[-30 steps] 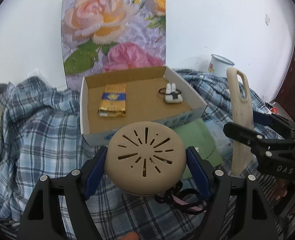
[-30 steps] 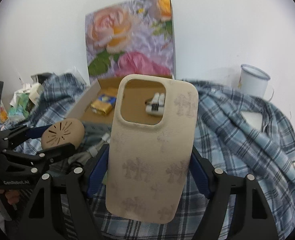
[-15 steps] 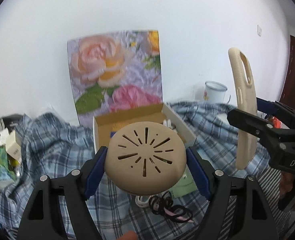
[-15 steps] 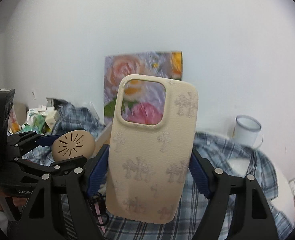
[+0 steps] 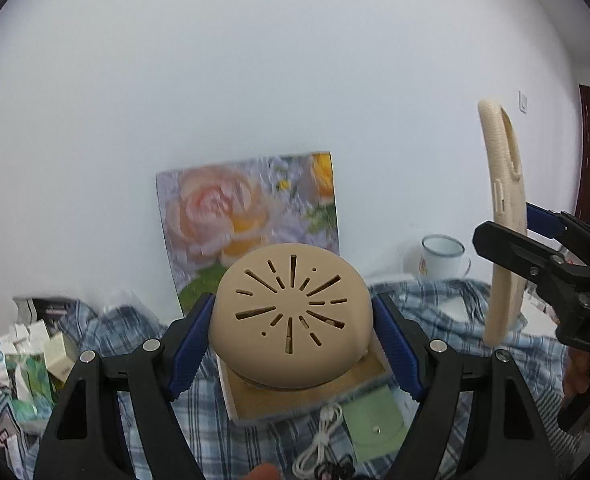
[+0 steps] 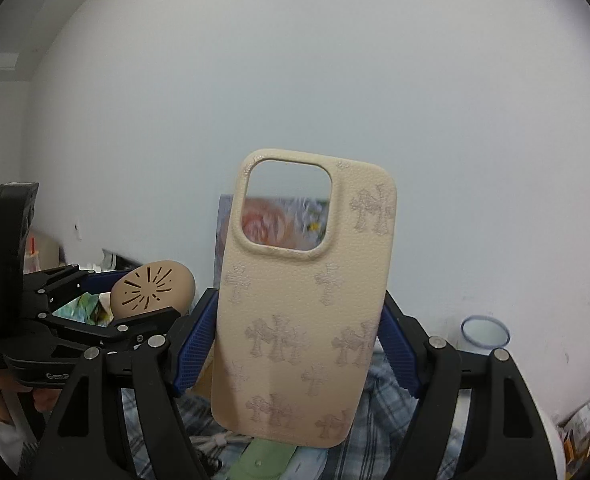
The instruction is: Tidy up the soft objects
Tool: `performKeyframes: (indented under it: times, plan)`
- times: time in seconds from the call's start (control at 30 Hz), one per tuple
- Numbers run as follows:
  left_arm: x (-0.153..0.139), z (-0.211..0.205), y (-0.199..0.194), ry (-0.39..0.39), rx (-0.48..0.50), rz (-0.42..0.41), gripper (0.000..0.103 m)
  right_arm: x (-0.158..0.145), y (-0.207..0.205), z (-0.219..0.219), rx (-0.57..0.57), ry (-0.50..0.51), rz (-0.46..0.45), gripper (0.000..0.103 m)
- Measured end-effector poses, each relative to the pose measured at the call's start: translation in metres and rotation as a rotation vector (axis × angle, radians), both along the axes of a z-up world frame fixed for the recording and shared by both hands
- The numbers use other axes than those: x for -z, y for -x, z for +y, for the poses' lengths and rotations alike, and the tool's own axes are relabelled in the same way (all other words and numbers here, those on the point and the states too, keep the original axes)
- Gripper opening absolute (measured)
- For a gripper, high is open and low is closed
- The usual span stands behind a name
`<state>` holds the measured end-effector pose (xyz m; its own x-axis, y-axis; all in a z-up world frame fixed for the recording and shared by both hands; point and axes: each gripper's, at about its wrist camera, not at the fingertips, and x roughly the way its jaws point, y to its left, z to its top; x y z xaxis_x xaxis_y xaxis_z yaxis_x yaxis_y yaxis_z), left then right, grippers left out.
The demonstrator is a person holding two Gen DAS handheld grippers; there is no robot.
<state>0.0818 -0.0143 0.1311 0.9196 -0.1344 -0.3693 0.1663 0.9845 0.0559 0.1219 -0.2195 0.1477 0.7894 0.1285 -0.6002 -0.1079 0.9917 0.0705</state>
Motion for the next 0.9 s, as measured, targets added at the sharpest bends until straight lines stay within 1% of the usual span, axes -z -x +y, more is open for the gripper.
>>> performKeyframes:
  times: [0.27,0.5,0.63,0.77,0.9]
  plan:
    - [-0.030,0.003,-0.004,0.013,-0.016,-0.075,0.080,-0.027,-0.018,-0.002,-0.007,0.013,-0.081,0.075]
    - [-0.052,0.006,-0.005,0.017,-0.044,-0.144,0.080,-0.046,-0.030,0.007,-0.030,0.021,-0.145,0.075]
    - [-0.065,0.007,-0.008,0.025,-0.047,-0.179,0.080,-0.053,-0.033,0.008,-0.036,0.012,-0.186,0.075]
    - [-0.078,0.008,-0.012,0.040,-0.052,-0.221,0.080,-0.058,-0.041,0.014,-0.046,0.030,-0.201,0.075]
    - [-0.085,0.010,-0.018,0.056,-0.055,-0.247,0.080,-0.055,-0.050,0.016,-0.049,0.017,-0.209,0.075]
